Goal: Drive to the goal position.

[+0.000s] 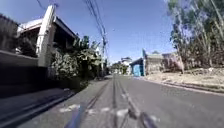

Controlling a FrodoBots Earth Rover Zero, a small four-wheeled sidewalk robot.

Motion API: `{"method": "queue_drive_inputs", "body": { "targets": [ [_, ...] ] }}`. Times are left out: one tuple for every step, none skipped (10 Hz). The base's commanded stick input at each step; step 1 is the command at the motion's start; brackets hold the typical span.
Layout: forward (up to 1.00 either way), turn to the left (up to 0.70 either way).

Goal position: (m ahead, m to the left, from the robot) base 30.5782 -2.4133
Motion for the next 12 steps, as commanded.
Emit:
{"method": "queue_drive_inputs", "body": {
  "targets": [
    [0.85, 0.00],
    [0.85, 0.00],
    [0.85, 0.00],
    [0.85, 0.00],
    [0.85, 0.00],
    [0.85, -0.13],
    [0.85, -0.34],
    [0.85, -0.34],
    [0.85, -0.34],
    [0.85, -0.34],
    [0.85, -0.34],
    [0.85, -0.13]
  ]
}}
